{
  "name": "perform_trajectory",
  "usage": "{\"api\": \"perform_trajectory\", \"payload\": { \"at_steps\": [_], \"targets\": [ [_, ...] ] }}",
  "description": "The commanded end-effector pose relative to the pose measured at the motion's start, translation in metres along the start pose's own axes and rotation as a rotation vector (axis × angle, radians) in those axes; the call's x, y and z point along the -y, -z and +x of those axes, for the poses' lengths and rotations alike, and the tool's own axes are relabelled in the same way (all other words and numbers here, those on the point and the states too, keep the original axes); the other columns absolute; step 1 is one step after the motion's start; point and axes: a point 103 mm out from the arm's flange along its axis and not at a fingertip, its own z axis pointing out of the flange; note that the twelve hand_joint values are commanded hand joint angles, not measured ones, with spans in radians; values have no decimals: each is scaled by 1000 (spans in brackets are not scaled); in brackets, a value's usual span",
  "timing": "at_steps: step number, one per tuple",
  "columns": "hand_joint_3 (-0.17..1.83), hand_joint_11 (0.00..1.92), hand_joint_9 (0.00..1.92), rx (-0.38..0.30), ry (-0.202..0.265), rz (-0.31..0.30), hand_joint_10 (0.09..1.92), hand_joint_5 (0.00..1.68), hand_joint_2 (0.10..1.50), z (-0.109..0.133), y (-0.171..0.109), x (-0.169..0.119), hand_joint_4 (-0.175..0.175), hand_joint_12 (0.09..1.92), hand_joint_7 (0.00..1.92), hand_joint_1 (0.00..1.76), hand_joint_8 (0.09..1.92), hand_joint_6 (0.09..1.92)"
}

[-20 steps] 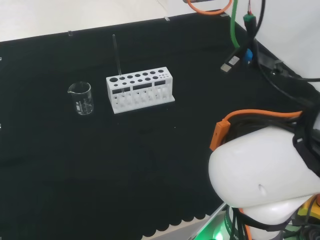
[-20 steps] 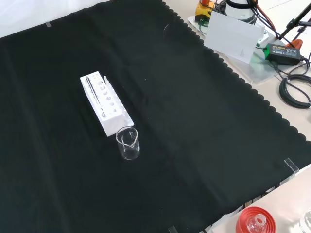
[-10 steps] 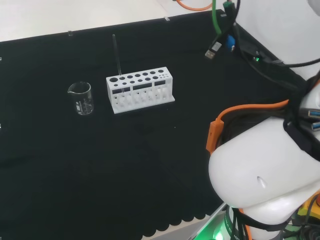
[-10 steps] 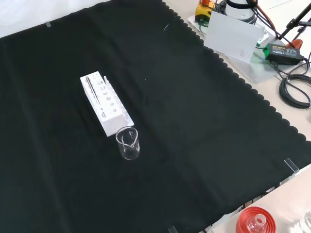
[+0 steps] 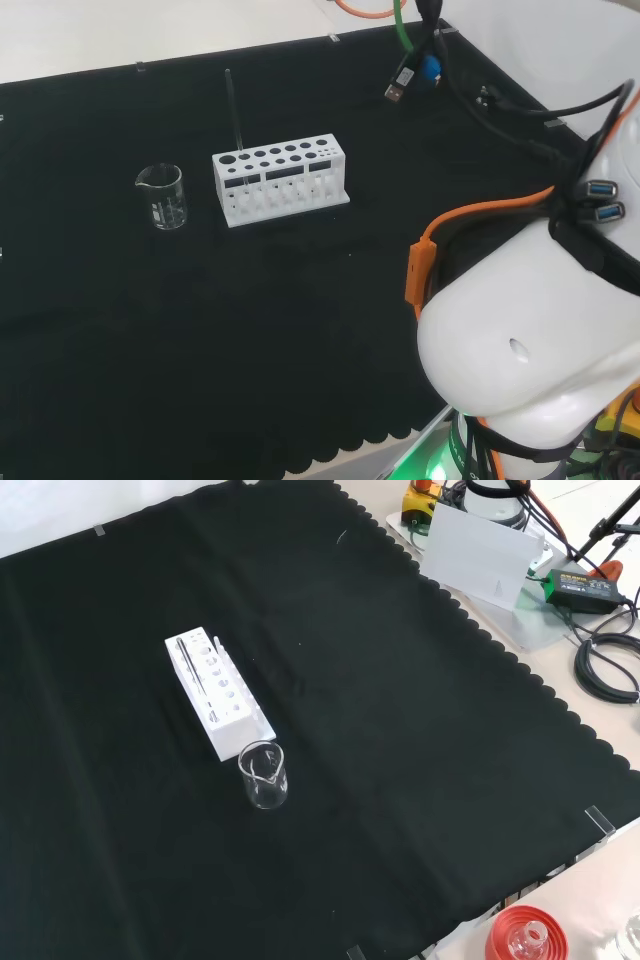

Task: Take the glass rod from the white test tube rack.

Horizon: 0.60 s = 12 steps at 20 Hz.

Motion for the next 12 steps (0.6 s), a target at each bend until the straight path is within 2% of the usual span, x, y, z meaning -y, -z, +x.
{"api": "perform_trajectory", "payload": {
  "at_steps": [1,12],
  "targets": [
    [285,87,162,-6,23,12,980,296,892,1,-12,-26,-9,1533,152,471,702,87],
    [293,147,212,-5,40,59,974,315,897,7,-29,-57,-13,1519,196,446,733,87]
  ]
}}
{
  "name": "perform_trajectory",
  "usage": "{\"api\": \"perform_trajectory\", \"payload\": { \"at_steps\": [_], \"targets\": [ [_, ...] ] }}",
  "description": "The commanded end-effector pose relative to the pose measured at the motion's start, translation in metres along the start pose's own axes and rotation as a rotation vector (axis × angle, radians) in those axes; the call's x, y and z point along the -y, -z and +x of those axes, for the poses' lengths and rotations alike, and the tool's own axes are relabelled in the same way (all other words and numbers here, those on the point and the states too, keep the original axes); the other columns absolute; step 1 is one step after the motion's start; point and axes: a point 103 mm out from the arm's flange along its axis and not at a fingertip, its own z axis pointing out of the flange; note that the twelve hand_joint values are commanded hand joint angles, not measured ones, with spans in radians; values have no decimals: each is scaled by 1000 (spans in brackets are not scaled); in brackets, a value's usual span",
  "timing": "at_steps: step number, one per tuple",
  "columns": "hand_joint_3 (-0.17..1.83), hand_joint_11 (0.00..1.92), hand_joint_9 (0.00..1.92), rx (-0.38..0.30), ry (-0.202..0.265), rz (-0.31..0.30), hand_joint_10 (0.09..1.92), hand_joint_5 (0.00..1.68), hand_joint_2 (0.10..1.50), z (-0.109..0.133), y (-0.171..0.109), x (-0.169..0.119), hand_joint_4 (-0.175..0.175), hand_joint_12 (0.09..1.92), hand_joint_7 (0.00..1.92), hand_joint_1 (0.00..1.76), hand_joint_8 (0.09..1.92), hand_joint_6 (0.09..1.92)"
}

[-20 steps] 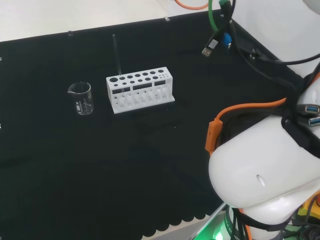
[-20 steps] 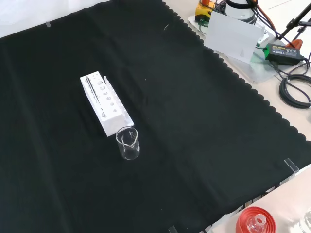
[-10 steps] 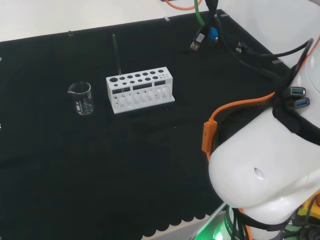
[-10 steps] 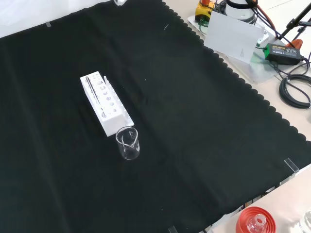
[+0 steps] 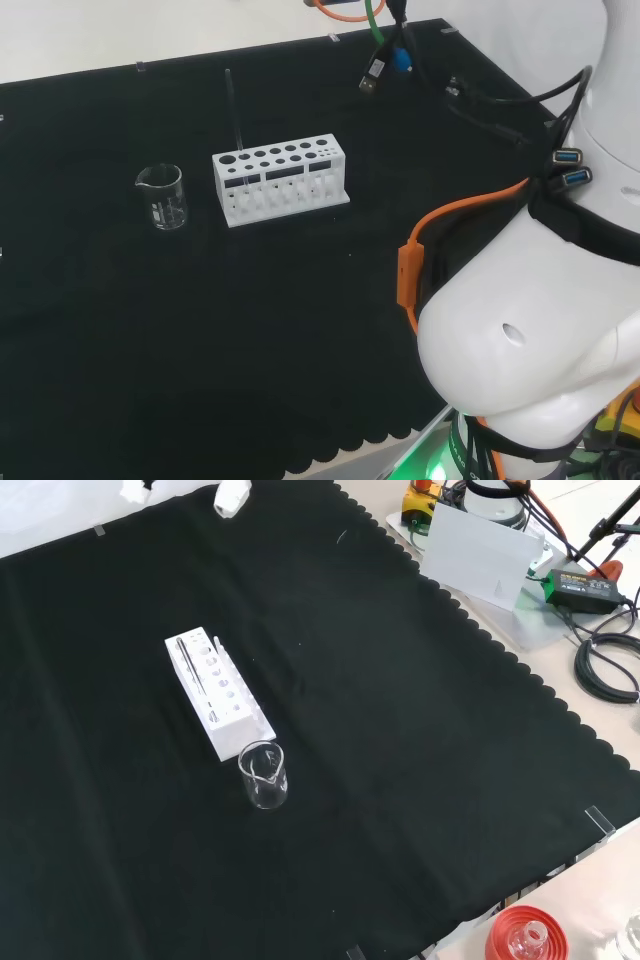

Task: Take the glass rod from the white test tube rack.

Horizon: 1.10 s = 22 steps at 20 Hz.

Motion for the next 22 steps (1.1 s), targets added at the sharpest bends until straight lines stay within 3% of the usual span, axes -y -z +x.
{"api": "perform_trajectory", "payload": {
  "at_steps": [1,22],
  "targets": [
    [293,151,215,1,13,28,973,316,898,4,-10,-16,-13,1517,198,443,735,87],
    [300,213,276,-5,47,86,960,331,903,12,-47,-51,-14,1495,240,411,758,87]
  ]
}}
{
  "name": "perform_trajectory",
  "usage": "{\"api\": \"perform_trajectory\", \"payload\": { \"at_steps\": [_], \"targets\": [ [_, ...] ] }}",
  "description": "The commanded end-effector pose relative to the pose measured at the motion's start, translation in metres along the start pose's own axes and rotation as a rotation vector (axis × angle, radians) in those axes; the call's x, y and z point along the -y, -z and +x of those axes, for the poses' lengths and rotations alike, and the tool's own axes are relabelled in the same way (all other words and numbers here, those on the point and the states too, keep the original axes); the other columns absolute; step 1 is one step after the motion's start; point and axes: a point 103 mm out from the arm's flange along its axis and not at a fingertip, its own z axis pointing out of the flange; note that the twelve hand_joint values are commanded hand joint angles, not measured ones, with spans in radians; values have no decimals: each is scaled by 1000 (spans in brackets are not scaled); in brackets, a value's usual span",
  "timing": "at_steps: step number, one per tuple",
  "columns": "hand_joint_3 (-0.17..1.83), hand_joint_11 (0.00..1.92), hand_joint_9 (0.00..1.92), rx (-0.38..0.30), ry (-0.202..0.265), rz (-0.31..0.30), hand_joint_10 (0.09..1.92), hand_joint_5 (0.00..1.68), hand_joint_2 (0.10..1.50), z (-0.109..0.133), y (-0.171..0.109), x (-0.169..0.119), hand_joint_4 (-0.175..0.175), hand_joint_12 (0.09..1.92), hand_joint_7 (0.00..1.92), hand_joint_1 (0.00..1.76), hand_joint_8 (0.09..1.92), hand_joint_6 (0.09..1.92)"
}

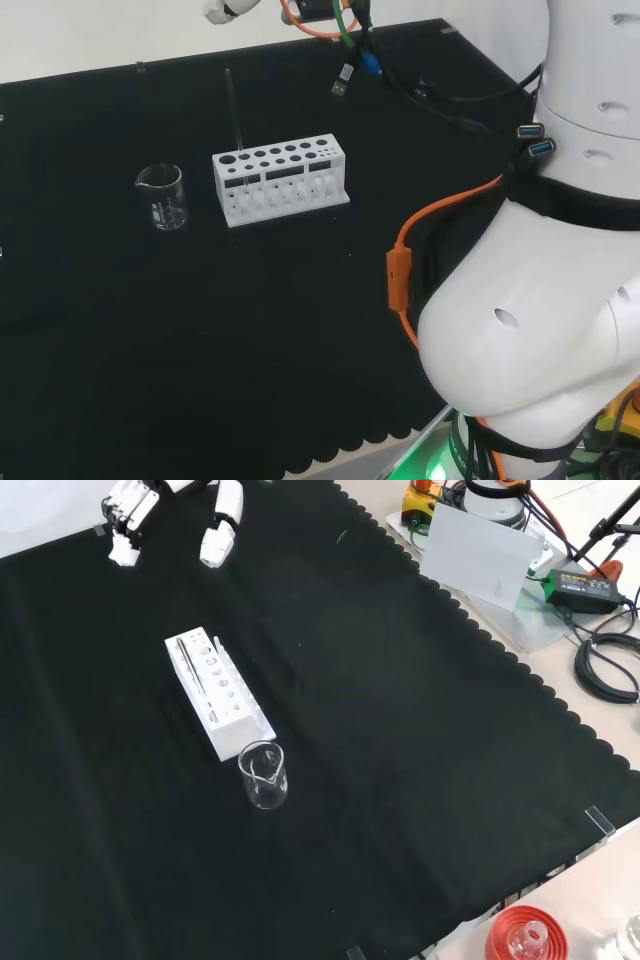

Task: Take the glass rod from the white test tube rack.

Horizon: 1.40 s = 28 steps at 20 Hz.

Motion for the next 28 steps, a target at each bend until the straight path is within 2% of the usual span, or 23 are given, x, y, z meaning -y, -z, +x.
{"api": "perform_trajectory", "payload": {
  "at_steps": [1,15,28],
  "targets": [
    [301,216,279,1,14,14,959,331,904,2,-8,-9,-14,1495,240,406,758,87],
    [302,257,322,7,15,76,948,367,908,2,-46,-38,-19,1480,282,393,771,87],
    [299,266,336,-9,18,121,936,378,909,1,-75,-47,-21,1473,294,393,772,87]
  ]
}}
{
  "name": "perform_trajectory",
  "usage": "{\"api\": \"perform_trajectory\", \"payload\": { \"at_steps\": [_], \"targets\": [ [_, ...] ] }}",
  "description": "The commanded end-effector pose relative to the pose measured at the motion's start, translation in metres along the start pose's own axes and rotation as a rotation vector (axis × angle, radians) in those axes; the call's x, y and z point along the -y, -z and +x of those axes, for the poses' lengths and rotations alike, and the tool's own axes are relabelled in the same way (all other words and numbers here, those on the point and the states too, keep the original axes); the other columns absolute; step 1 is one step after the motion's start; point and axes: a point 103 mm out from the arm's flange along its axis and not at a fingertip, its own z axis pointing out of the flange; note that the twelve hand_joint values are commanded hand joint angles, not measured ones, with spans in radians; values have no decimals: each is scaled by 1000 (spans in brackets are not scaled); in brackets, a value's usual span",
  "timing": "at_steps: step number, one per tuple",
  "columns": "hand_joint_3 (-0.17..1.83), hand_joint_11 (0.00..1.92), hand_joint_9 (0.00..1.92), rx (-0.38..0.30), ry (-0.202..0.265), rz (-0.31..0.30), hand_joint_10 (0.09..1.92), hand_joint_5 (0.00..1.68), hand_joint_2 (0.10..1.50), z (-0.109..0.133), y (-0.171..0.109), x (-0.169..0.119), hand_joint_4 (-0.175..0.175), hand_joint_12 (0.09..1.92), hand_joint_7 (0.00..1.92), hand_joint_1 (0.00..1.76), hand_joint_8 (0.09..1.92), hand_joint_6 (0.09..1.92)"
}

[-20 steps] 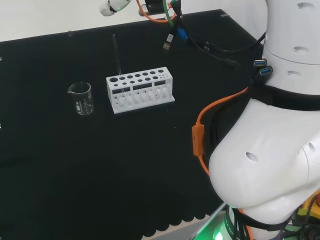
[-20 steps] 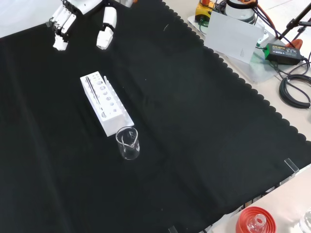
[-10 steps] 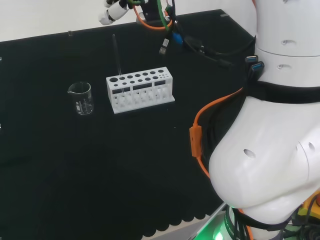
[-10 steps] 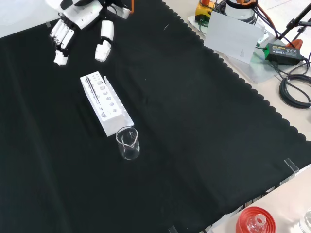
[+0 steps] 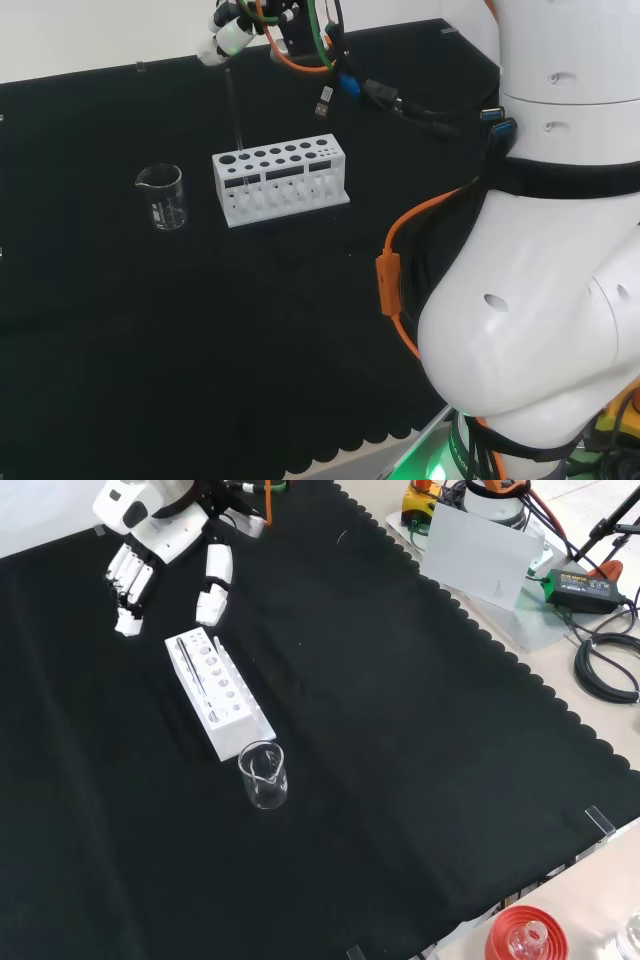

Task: Take the glass rod from the white test tube rack.

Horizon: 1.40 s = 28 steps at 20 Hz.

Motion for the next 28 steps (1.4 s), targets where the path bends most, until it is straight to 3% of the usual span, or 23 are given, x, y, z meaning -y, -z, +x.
{"api": "perform_trajectory", "payload": {
  "at_steps": [1,16,28],
  "targets": [
    [299,268,337,0,2,24,935,378,909,3,-11,-5,-21,1473,294,393,772,87],
    [293,362,381,9,7,77,936,403,913,2,-32,-16,-23,1447,303,399,779,87],
    [292,570,582,26,13,83,865,470,925,-1,-41,-19,-44,1352,399,460,770,87]
  ]
}}
